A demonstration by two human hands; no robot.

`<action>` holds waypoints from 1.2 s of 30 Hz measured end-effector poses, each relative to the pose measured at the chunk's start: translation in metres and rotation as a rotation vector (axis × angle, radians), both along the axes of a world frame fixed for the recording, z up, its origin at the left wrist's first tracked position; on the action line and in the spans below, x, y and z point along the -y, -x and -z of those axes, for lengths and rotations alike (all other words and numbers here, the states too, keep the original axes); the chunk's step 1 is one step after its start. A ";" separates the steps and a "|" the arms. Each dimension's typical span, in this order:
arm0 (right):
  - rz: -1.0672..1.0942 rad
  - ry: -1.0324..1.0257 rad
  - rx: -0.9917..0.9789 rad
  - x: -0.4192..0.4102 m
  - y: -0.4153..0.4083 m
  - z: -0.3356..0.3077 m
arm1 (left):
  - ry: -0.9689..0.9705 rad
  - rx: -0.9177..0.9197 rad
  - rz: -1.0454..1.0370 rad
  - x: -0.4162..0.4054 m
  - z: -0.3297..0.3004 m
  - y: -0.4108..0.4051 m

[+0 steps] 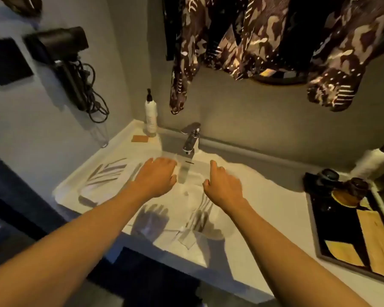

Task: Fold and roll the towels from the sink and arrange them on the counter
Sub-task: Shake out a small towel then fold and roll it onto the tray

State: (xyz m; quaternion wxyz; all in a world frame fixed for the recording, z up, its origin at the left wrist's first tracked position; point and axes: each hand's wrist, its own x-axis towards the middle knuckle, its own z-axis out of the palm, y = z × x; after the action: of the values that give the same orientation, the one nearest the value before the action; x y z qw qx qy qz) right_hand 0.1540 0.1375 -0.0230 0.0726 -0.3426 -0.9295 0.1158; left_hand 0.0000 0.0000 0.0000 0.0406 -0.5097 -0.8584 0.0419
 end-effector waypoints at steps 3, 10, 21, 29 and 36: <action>-0.089 0.249 0.122 -0.009 0.035 0.057 | 0.277 0.405 -0.098 -0.004 0.058 0.022; -0.466 0.631 0.498 0.021 0.066 0.160 | 0.552 0.596 -0.096 0.014 0.148 0.020; -0.524 0.448 0.153 -0.015 0.085 0.087 | 0.233 0.322 -0.062 -0.014 0.084 0.060; -0.460 -0.044 -0.164 -0.072 0.049 -0.043 | -0.247 0.171 -0.049 -0.026 -0.013 0.089; -0.151 -0.312 0.008 -0.145 -0.101 -0.128 | -0.232 0.161 0.223 -0.108 -0.084 0.038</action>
State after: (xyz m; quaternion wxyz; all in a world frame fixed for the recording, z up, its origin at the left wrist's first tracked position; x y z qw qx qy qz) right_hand 0.2550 0.2829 0.1049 0.1121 -0.2568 -0.9596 -0.0261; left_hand -0.0383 0.1080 0.0842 0.0346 -0.5955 -0.7960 -0.1030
